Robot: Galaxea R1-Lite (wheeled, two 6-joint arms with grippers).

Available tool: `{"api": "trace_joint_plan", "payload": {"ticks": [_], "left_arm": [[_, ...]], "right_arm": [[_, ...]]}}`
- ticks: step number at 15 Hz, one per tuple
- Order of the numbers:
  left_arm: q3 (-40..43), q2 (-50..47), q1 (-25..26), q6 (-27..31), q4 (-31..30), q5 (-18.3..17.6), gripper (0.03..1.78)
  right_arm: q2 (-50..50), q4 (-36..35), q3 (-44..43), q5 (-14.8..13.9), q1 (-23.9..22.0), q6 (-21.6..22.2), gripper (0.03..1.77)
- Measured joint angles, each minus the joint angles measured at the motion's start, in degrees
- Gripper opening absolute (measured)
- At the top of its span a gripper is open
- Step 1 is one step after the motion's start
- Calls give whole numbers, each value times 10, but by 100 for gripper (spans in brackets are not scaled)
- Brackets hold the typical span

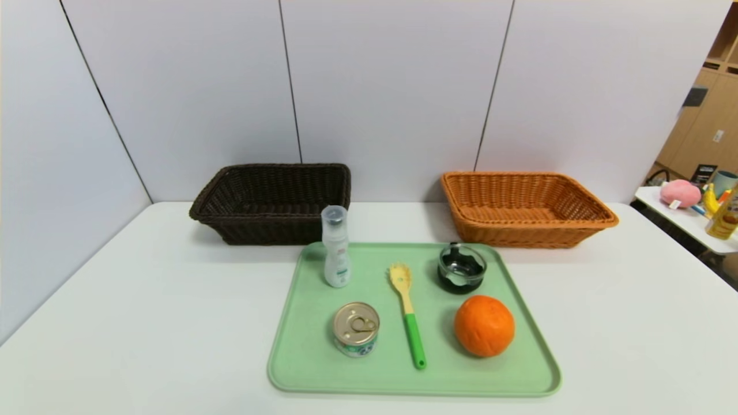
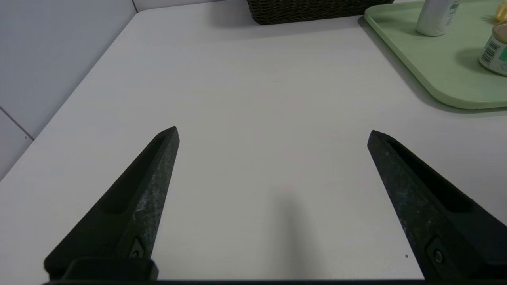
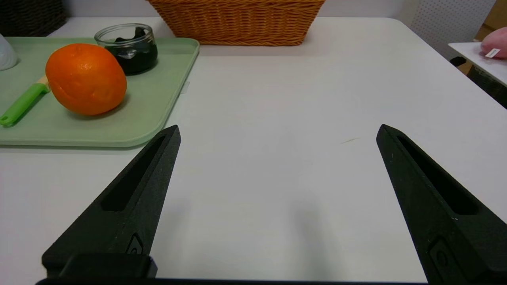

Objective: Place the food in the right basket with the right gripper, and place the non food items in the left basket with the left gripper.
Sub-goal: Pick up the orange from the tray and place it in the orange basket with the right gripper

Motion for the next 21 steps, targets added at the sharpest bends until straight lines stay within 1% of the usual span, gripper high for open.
{"api": "trace_joint_plan", "payload": {"ticks": [1,3,7,9,10,11,12,14,16,17,19,20,21], "left_arm": [[0,0,0,5,0,0,169],[0,0,0,-6,0,5,169],[-9,0,0,16,7,4,169],[-47,5,0,27,34,2,169],[-87,14,0,27,59,1,169],[-144,30,0,27,94,1,169],[-220,57,-1,25,137,0,169],[-365,140,-2,16,232,-2,169],[-477,241,-3,-7,317,-8,169],[-524,299,-3,-23,354,-11,169],[-594,404,-4,-56,397,-16,169],[-625,458,-8,-77,409,-21,169],[-649,503,-18,-93,413,-26,169]], "right_arm": [[0,0,0,0,0,-1,171],[0,1,0,0,0,-2,171],[2,17,-11,3,0,-13,171],[11,38,-48,11,0,-18,171],[27,56,-89,17,-1,-18,171],[58,79,-151,23,-1,-16,171],[97,103,-221,28,-2,-12,171],[204,165,-394,36,-3,9,171],[323,251,-570,43,-2,35,171],[392,308,-660,48,0,51,171],[522,434,-808,66,11,85,171],[581,497,-866,74,29,106,171],[636,556,-913,79,57,136,171]]}}
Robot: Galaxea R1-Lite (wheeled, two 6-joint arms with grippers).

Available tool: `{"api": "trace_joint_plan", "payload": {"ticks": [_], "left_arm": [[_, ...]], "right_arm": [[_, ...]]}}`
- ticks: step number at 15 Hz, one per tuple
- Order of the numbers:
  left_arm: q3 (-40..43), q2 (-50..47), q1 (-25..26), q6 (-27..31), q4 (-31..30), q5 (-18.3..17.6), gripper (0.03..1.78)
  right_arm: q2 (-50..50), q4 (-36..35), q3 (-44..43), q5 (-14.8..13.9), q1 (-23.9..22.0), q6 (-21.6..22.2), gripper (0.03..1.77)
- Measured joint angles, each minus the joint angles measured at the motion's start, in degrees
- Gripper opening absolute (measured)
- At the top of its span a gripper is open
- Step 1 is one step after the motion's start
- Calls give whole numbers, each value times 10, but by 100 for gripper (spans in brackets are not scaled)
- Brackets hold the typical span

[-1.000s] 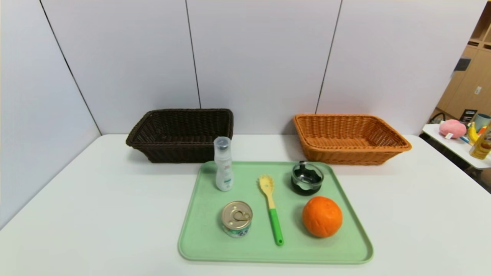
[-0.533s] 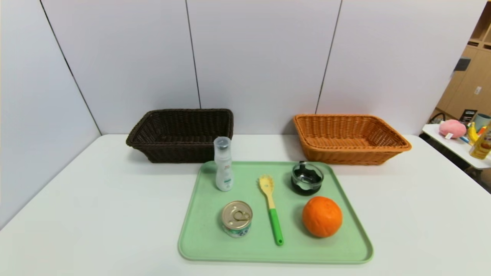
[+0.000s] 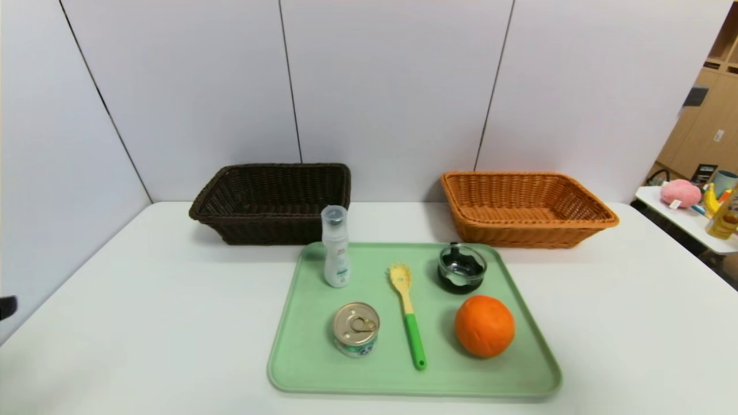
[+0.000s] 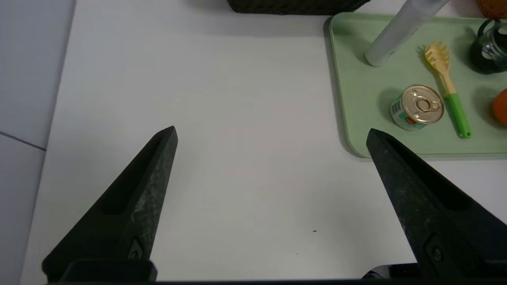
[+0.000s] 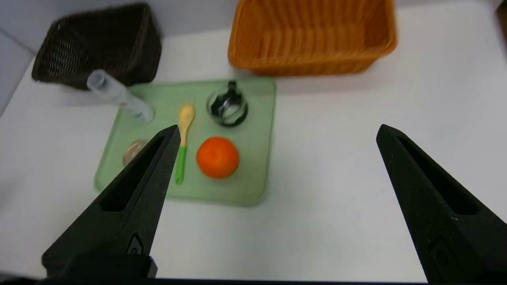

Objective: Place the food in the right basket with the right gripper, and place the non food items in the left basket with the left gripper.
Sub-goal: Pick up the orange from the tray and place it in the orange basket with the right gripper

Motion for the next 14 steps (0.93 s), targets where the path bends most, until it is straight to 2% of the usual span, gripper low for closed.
{"api": "trace_joint_plan", "payload": {"ticks": [2,3,5,7,9,11,12,14], "left_arm": [[-19,71,-45,-20,-21,-4,169],[-11,93,-64,-23,-51,-5,169],[15,129,-94,-28,-115,-5,169],[26,153,-126,-47,-126,-2,169],[32,168,-171,-85,-121,29,169],[47,174,-212,-122,-117,81,169],[55,174,-221,-126,-116,95,169],[72,171,-229,-127,-115,99,169]], "right_arm": [[100,91,-65,1,82,85,171],[139,116,-84,-6,125,130,171],[211,132,-107,-39,206,209,171],[267,118,-116,-69,265,265,171],[311,96,-119,-75,299,295,171],[348,102,-116,-79,310,305,171],[367,109,-115,-82,312,308,171],[408,132,-113,-84,311,309,171]]}}
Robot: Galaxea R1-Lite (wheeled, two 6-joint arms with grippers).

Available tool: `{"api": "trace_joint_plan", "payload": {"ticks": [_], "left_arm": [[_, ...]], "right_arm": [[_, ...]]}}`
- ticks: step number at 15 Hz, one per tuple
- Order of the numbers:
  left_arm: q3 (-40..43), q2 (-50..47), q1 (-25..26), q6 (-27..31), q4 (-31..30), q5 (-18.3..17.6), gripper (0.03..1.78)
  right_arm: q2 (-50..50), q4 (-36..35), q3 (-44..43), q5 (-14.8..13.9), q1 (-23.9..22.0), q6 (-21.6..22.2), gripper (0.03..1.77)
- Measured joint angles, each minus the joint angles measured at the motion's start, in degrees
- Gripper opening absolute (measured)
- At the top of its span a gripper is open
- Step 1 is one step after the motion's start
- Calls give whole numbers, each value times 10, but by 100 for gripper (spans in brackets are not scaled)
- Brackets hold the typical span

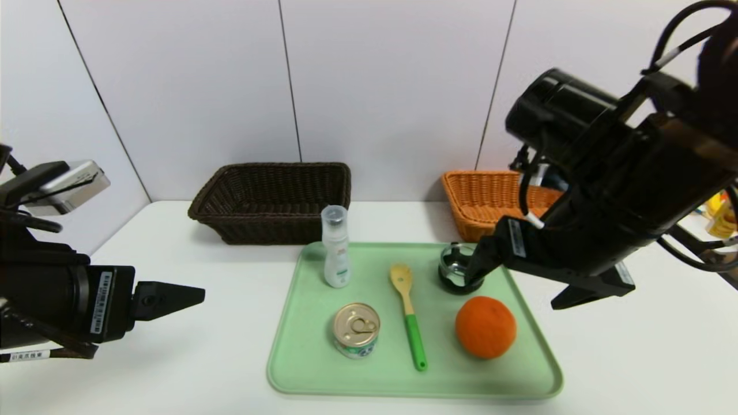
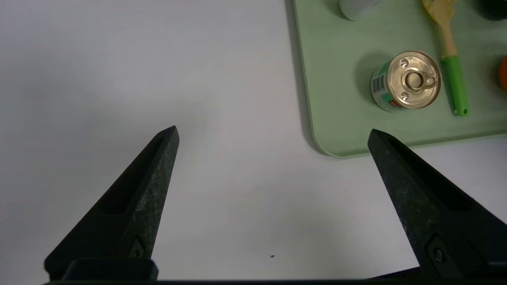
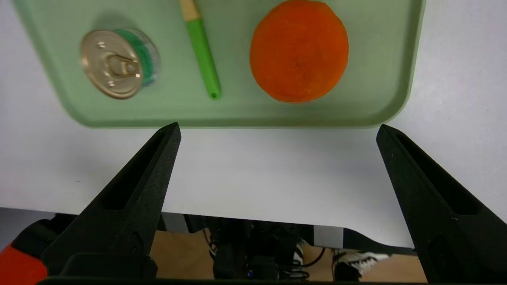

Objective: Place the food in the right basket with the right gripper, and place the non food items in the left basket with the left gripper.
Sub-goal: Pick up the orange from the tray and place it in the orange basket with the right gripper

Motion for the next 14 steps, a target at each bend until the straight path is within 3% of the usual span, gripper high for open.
{"api": "trace_joint_plan", "payload": {"ticks": [4,14], "left_arm": [[12,-5,-2,1,-2,-1,169],[15,-7,-3,1,-2,-2,169]], "right_arm": [[66,8,-5,-22,-5,0,171],[166,17,-33,-16,-11,0,171]]}}
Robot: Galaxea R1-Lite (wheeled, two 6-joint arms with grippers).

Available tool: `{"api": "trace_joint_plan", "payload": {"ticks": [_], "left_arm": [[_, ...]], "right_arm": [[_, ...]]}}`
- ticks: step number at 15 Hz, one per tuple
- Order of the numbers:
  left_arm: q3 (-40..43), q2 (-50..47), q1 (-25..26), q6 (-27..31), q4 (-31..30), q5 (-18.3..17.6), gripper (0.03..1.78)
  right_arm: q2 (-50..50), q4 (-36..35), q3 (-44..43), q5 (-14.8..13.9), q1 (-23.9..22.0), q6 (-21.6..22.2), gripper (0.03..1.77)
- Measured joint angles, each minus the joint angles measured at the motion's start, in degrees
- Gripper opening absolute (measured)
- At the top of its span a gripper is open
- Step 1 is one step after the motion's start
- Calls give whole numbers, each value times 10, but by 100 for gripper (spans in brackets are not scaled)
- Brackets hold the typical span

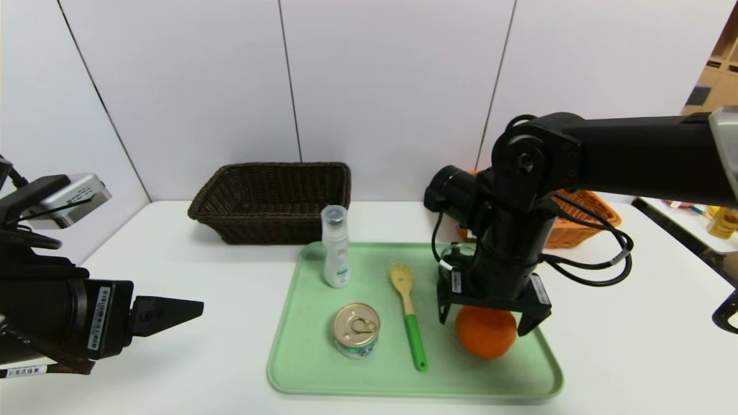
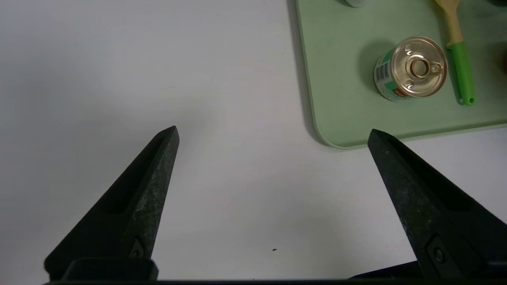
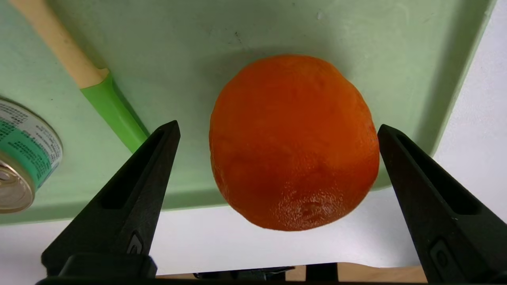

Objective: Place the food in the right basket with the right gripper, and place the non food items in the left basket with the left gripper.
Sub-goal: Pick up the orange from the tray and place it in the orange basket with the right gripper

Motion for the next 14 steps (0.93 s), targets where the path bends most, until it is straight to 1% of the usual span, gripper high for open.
{"api": "trace_joint_plan", "payload": {"ticks": [4,5,6,7,8,10,14], "left_arm": [[2,0,0,-1,0,0,169],[2,-1,0,-1,0,0,169],[1,-1,0,-1,0,0,169],[0,-1,0,0,0,0,169],[0,-2,0,0,0,0,169],[-1,-2,0,0,0,0,169],[1,-4,0,0,0,-1,169]], "right_arm": [[4,28,1,3,-1,0,171],[5,28,1,9,-2,0,157],[5,28,1,21,-3,1,137],[5,29,1,32,-5,2,124],[5,29,2,41,-8,1,114],[6,29,3,46,-14,1,108],[-11,30,5,46,-10,1,106]]}}
